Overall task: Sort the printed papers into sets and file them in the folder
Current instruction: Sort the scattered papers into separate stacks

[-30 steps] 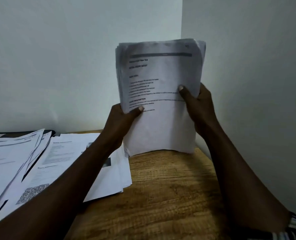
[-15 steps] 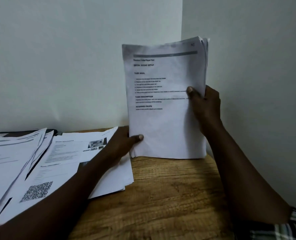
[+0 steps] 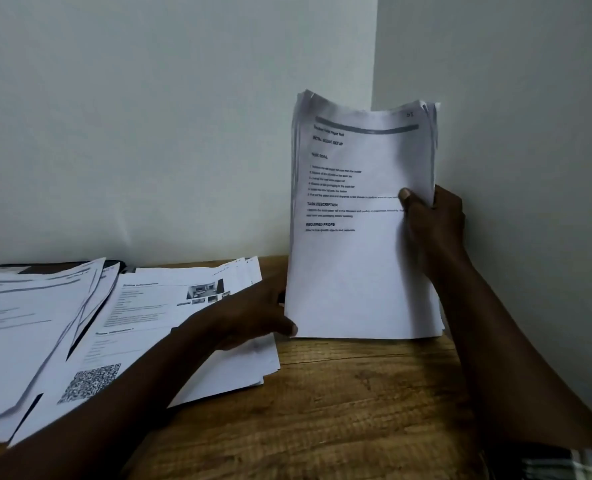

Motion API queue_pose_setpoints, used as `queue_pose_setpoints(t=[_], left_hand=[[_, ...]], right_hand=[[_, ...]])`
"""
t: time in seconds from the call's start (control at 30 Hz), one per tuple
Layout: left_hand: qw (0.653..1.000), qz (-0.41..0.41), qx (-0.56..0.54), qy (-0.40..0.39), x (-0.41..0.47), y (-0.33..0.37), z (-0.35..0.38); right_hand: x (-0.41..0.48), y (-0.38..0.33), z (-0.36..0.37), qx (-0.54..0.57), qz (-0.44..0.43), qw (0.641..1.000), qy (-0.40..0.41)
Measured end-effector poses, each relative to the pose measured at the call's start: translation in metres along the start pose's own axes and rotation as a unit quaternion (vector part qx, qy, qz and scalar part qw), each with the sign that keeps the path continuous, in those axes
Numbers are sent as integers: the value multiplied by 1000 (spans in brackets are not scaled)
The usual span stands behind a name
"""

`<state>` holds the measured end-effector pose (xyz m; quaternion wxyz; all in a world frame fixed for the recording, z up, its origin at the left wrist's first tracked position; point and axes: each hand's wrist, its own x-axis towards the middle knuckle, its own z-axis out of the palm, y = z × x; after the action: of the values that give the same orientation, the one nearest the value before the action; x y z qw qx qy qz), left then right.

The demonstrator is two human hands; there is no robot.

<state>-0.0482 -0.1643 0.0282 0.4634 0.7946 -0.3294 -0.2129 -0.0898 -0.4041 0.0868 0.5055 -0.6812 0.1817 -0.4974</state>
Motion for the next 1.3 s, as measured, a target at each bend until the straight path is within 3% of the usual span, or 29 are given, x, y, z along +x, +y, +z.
queue_pose_setpoints(t=[0.17, 0.3, 0.43, 0.6, 0.7, 0.83, 1.17, 1.3], left_hand=[[993, 23, -103, -56, -22, 9, -15], [973, 49, -223, -25, -33, 19, -50], [931, 54, -352, 76, -41, 20, -81], [914, 2, -373, 158, -59, -20, -102], [904, 11, -383, 188, -65, -50, -100], [899, 21, -405, 165, -63, -68, -91], [903, 26, -383, 193, -58, -68, -82], [907, 45, -372, 191, -60, -71, -84]], right_hand=[[1, -1, 2, -6, 18, 999, -44], [-12, -12, 10, 38, 43, 984, -168], [-50, -16, 35, 25, 95, 936, -338], [-80, -6, 59, 62, 194, 853, -481], [-79, 0, 63, 61, 163, 873, -455], [-72, 18, 67, 42, 153, 907, -391], [-83, 32, 76, 85, 173, 883, -427], [-77, 28, 73, 97, 143, 898, -405]])
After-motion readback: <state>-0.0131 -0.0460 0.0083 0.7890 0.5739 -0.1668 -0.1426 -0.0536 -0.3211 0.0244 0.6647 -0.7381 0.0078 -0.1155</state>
